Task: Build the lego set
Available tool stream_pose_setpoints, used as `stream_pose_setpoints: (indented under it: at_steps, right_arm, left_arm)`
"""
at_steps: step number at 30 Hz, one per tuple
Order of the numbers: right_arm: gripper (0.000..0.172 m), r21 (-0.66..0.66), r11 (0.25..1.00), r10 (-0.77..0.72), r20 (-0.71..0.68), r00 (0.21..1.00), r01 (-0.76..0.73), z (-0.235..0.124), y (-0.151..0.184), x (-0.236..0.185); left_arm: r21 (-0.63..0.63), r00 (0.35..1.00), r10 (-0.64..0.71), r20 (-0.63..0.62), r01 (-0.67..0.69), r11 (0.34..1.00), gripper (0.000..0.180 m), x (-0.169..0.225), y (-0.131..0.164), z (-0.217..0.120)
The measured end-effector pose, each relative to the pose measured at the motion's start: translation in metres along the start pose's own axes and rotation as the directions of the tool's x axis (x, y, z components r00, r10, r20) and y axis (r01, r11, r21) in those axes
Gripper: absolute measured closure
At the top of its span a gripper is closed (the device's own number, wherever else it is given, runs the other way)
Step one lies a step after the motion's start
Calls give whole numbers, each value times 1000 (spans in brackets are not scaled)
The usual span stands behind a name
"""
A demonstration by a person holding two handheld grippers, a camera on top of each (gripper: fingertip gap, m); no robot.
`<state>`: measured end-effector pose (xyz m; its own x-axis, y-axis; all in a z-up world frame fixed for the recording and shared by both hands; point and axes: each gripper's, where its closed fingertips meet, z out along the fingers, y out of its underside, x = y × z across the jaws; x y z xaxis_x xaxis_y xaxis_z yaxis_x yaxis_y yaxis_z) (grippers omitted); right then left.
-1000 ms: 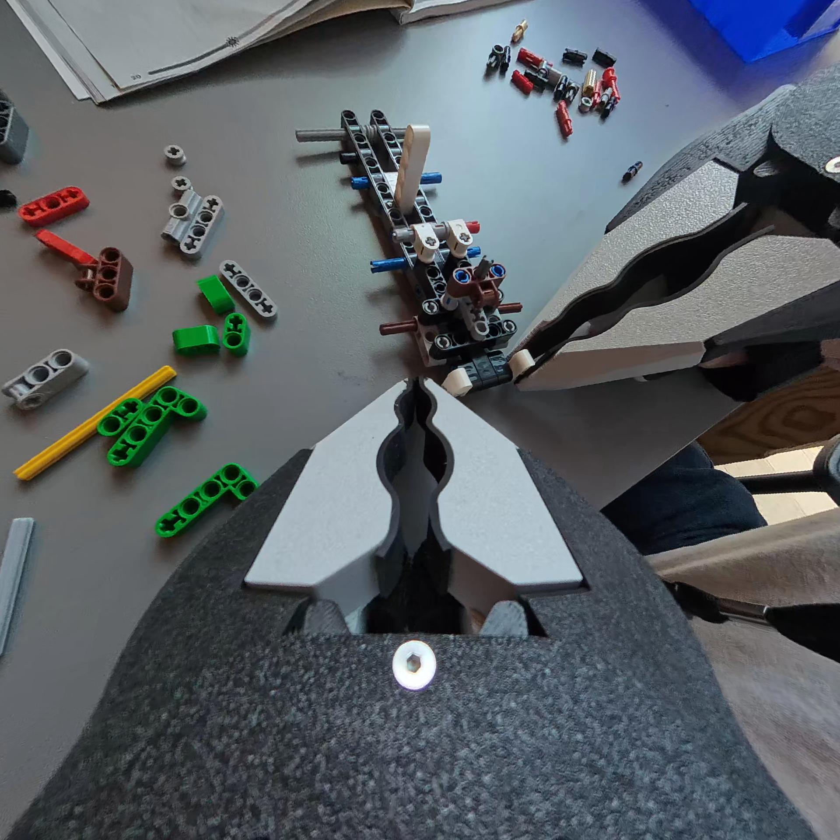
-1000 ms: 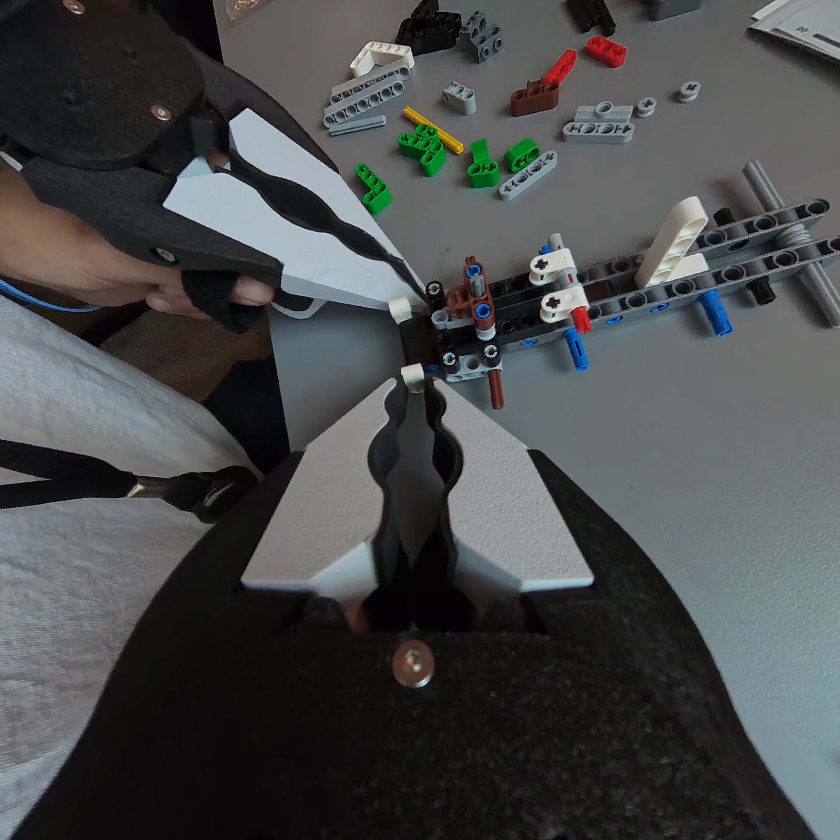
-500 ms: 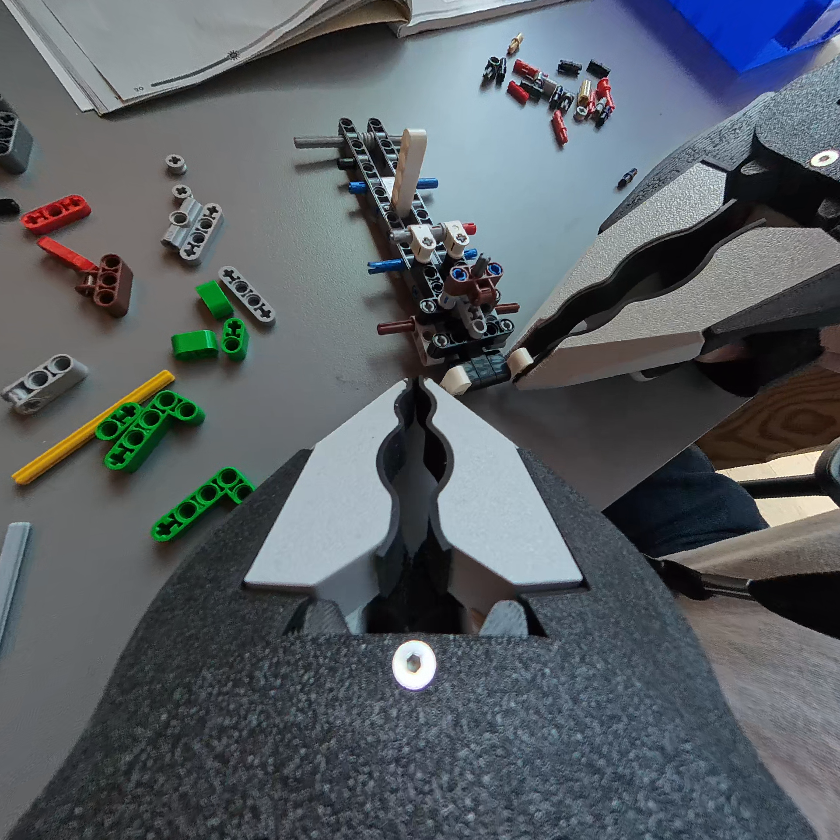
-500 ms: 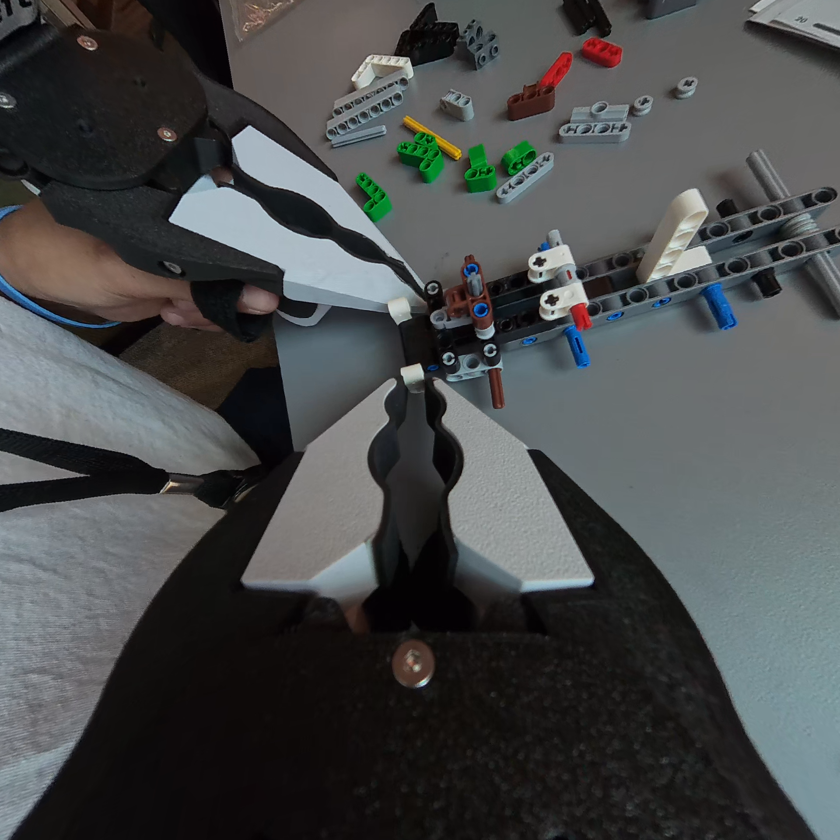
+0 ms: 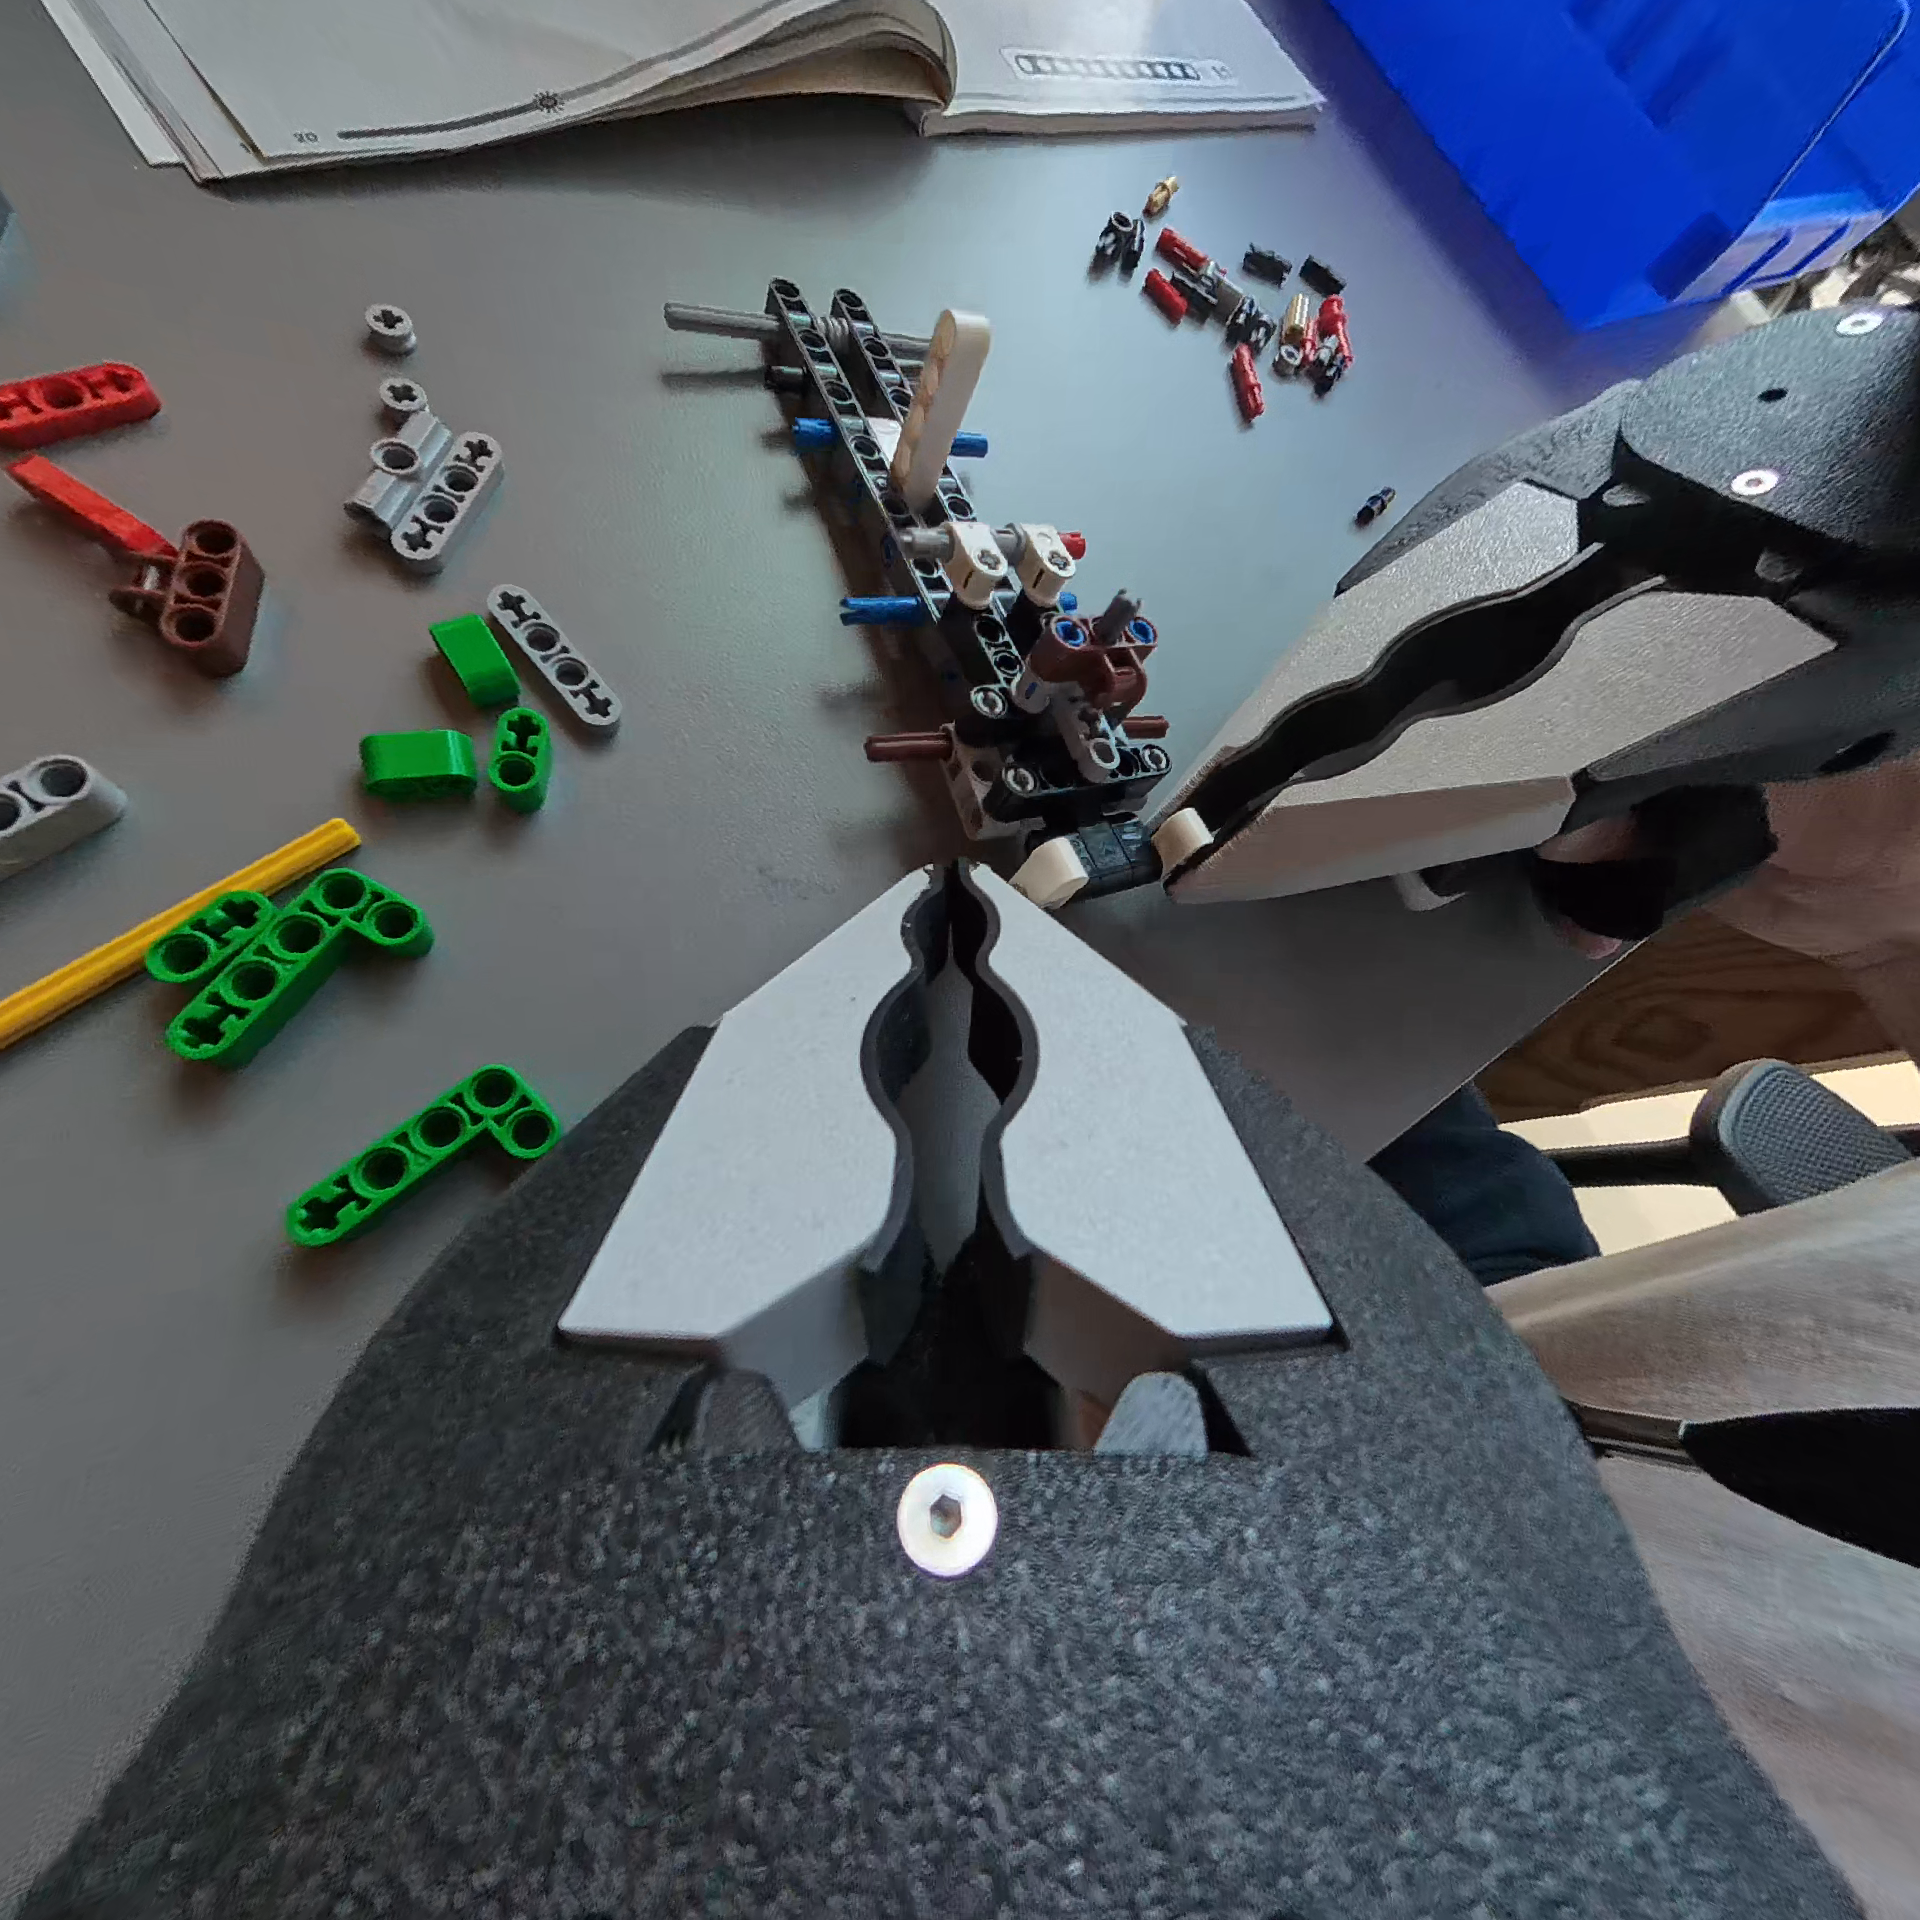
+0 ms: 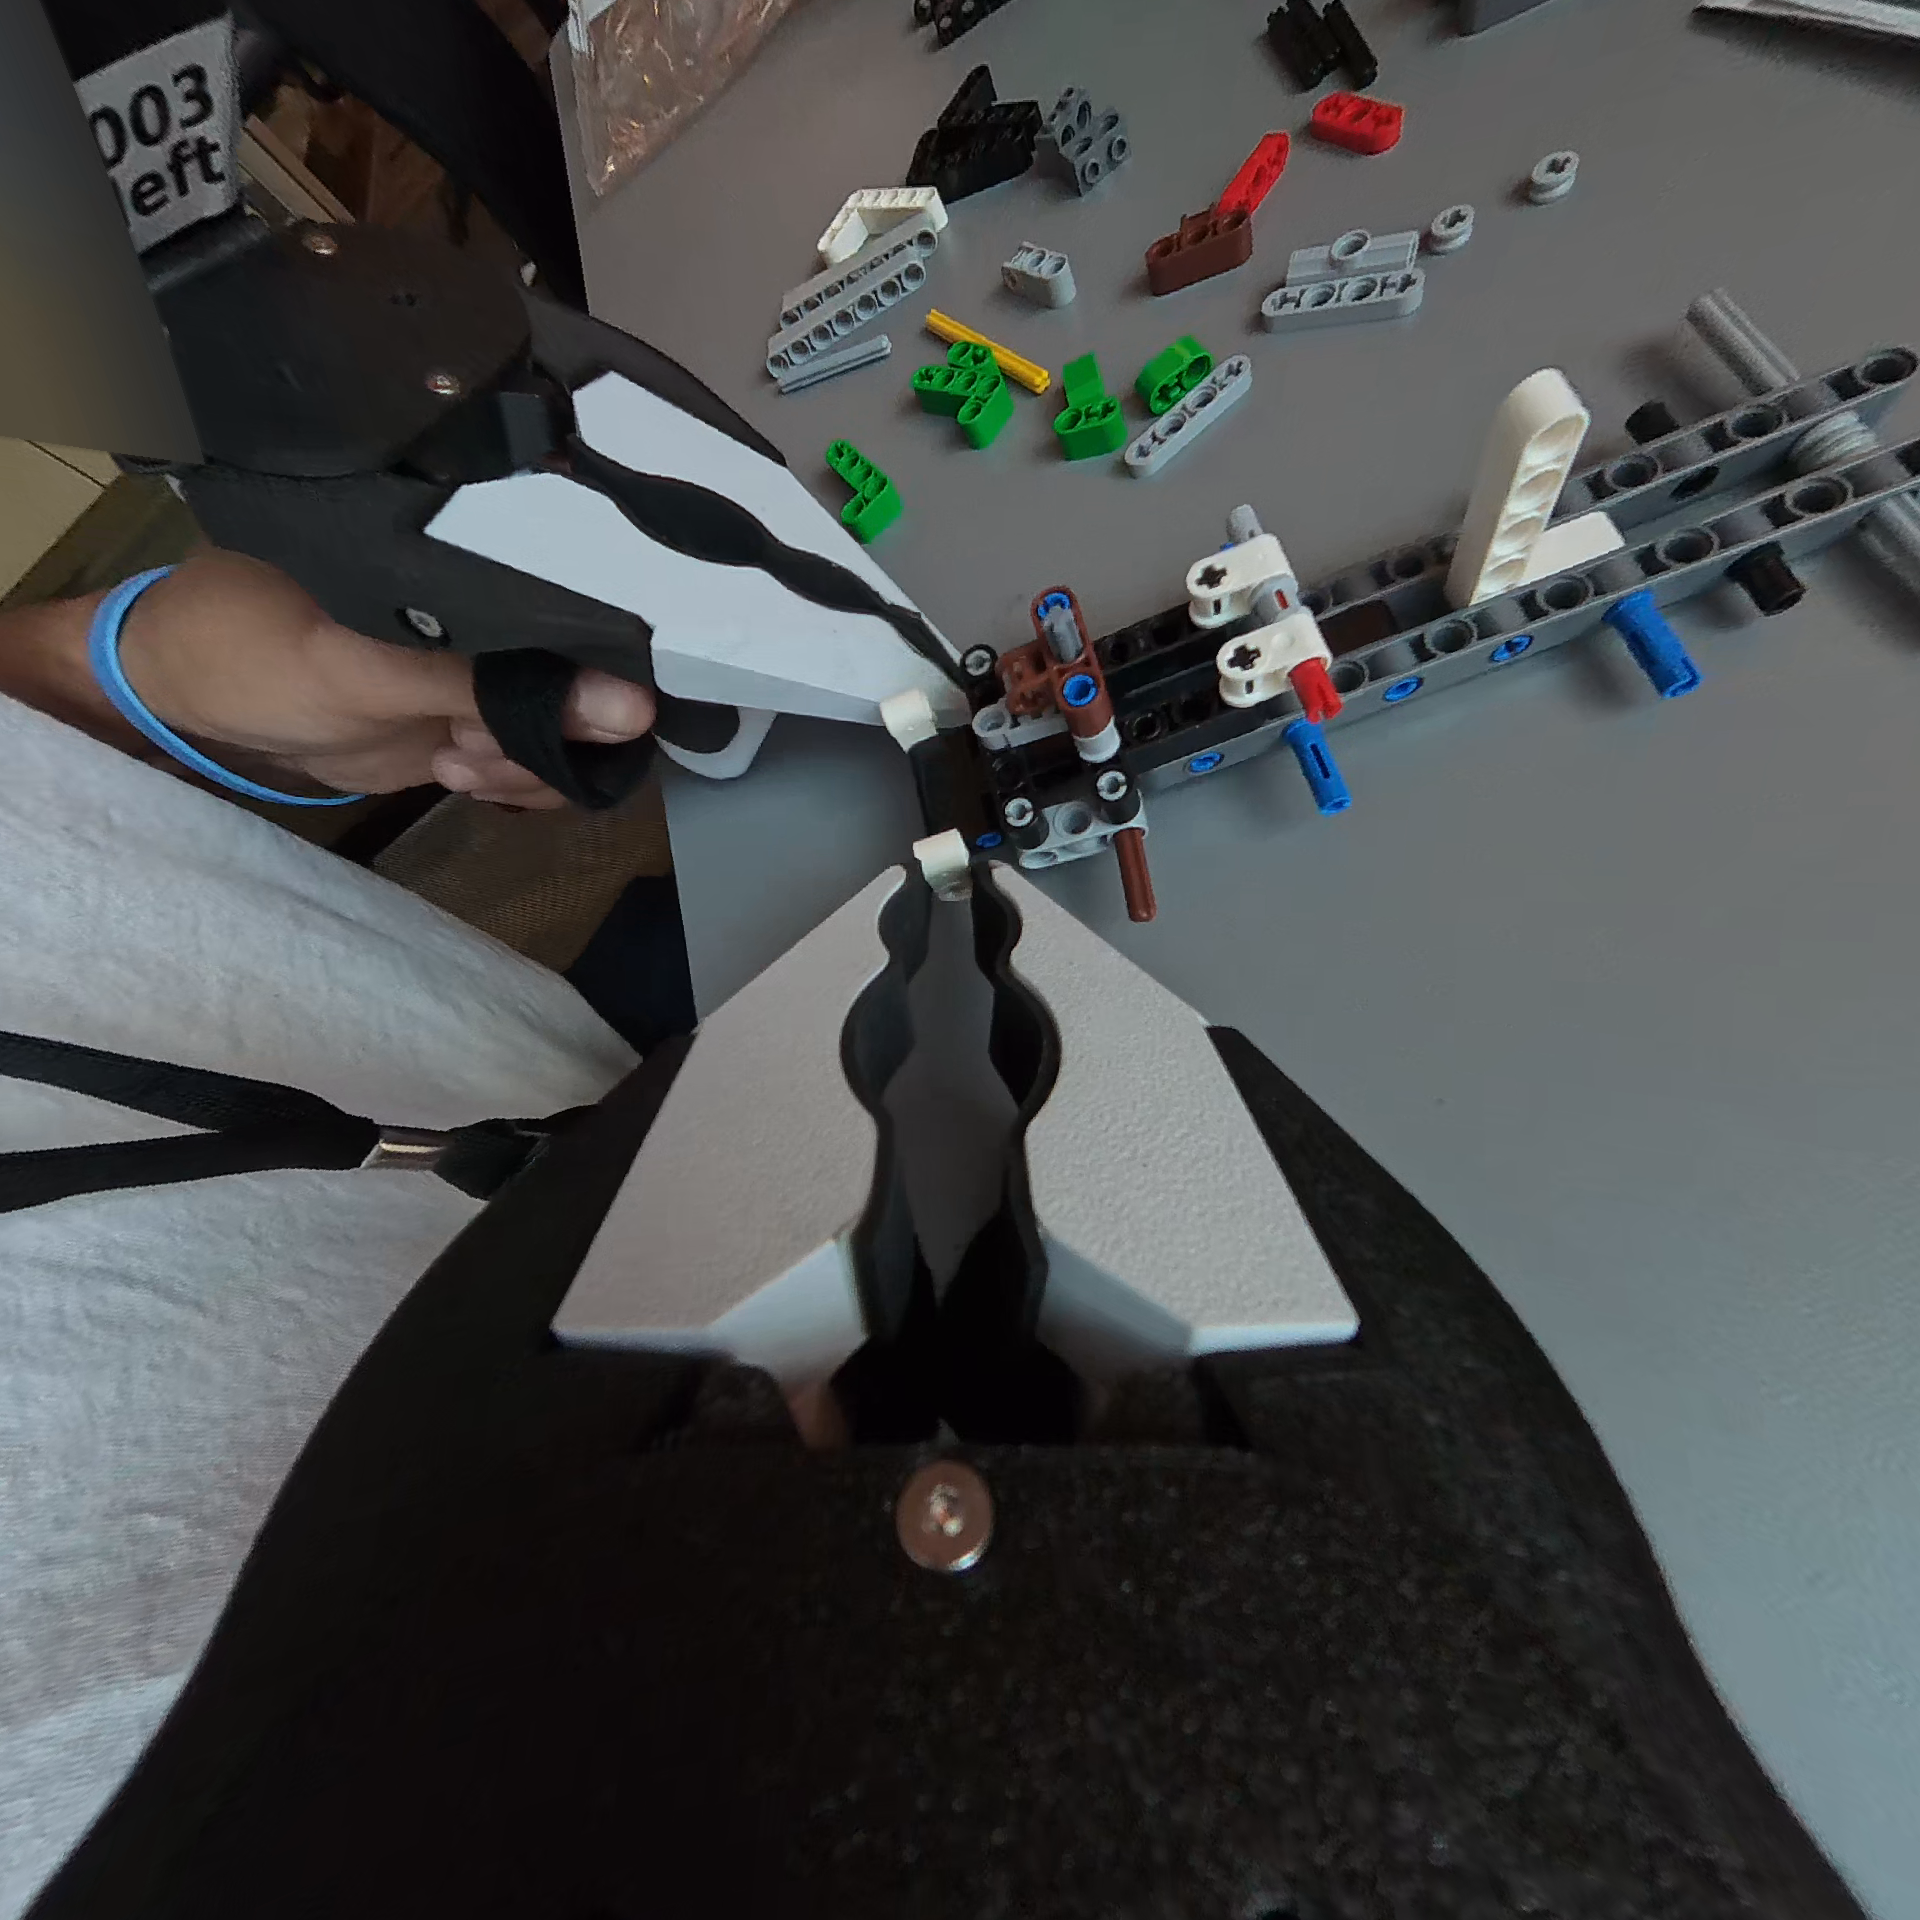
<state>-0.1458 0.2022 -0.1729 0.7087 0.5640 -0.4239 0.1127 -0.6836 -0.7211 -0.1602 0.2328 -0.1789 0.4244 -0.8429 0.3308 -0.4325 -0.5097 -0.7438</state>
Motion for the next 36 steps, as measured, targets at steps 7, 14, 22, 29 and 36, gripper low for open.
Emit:
stream_pose_setpoints:
  at_steps: [7, 14, 22, 29, 36]
  right_arm:
    - [164, 14, 999, 37, 25, 999, -37, -1, -2, 1]
    - [165, 17, 998, 54, 26, 998, -55, -2, -3, 3]
    - [165, 22, 997, 69, 25, 997, -69, -3, -3, 4]
    - [164, 20, 997, 77, 30, 997, -77, -2, -3, 5]
    - [164, 21, 996, 82, 26, 996, -83, -3, -3, 6]
  left_arm:
    - [26, 999, -53, -3, 53, 998, 180, 1, -2, 1]
    - [23, 999, -43, 6, 43, 999, 180, 1, -3, 2]
    - [9, 999, -39, -32, 39, 999, 180, 2, -2, 3]
    - [20, 999, -43, -19, 43, 999, 180, 2, -3, 3]
    - [12, 998, 9, 59, -10, 1000, 180, 0, -1, 4]
